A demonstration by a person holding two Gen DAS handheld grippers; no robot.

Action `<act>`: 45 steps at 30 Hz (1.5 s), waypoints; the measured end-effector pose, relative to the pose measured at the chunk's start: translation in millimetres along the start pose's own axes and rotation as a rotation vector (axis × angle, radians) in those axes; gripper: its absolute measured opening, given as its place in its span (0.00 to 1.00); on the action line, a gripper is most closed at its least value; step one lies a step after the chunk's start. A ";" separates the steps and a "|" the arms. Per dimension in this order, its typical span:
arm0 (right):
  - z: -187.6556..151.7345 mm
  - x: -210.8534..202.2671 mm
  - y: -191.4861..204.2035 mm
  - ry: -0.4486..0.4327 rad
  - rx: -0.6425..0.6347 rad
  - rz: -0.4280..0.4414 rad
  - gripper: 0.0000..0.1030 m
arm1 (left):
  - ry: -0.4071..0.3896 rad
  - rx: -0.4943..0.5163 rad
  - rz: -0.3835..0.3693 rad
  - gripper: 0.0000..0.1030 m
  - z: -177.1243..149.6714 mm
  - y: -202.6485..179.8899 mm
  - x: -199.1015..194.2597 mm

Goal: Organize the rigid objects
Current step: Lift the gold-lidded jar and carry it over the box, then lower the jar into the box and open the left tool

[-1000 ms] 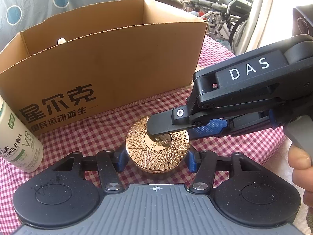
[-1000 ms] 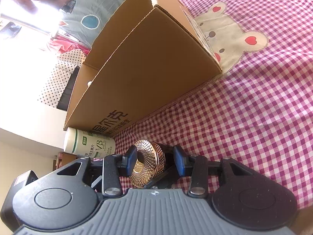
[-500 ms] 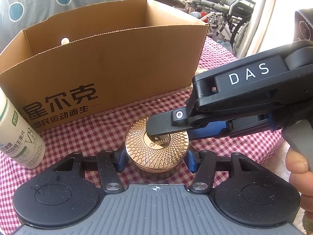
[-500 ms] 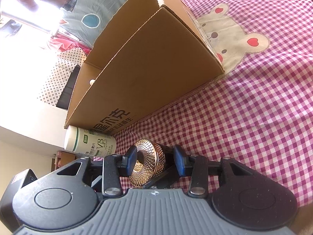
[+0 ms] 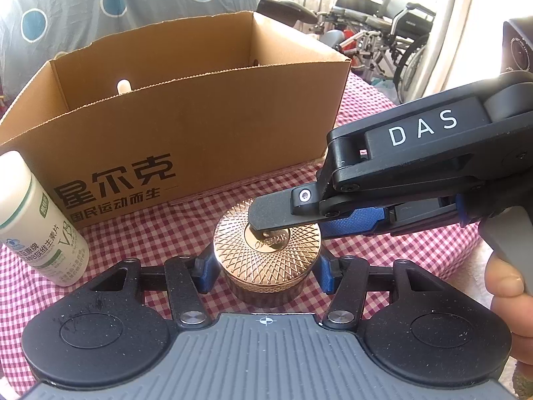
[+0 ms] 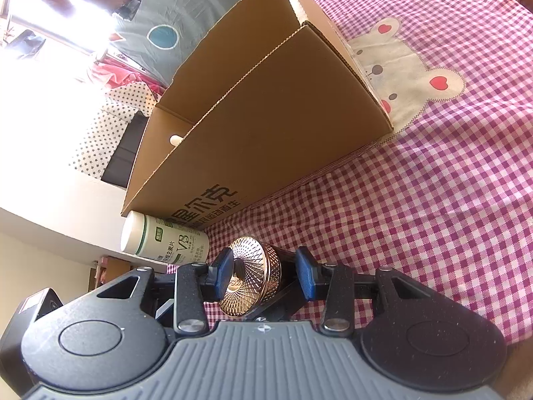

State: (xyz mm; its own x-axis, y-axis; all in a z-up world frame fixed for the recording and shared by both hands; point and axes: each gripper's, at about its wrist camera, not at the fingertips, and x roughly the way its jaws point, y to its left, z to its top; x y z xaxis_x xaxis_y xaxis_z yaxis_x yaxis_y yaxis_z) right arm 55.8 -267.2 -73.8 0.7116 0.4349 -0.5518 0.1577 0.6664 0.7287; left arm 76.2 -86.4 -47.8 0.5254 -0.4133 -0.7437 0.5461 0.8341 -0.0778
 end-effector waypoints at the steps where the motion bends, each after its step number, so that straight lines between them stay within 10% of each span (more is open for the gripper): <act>1: -0.3 -1.1 1.3 -0.003 -0.003 0.001 0.43 | -0.004 0.000 0.001 0.54 -1.1 1.1 -1.1; 13: 6.2 -25.2 38.1 -0.065 -0.082 0.020 0.43 | -0.091 0.004 0.017 0.54 8.6 5.0 -37.3; 24: 77.9 -57.1 111.1 -0.175 -0.264 0.040 0.44 | -0.210 0.035 0.019 0.54 95.8 20.5 -65.6; 34: 177.2 8.3 120.0 -0.048 -0.297 -0.087 0.48 | -0.005 -0.053 -0.020 0.54 175.6 51.9 15.3; 45: 231.3 94.7 99.8 0.161 -0.320 -0.216 0.49 | 0.211 -0.211 -0.039 0.54 193.6 87.9 93.0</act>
State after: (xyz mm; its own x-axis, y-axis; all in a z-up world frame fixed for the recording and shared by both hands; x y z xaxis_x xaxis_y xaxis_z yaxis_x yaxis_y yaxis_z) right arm 297.3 -299.6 40.5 0.5652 0.3372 -0.7529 0.0526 0.8960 0.4408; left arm 299.4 -122.3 4.8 0.3473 -0.3799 -0.8573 0.4038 0.8858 -0.2289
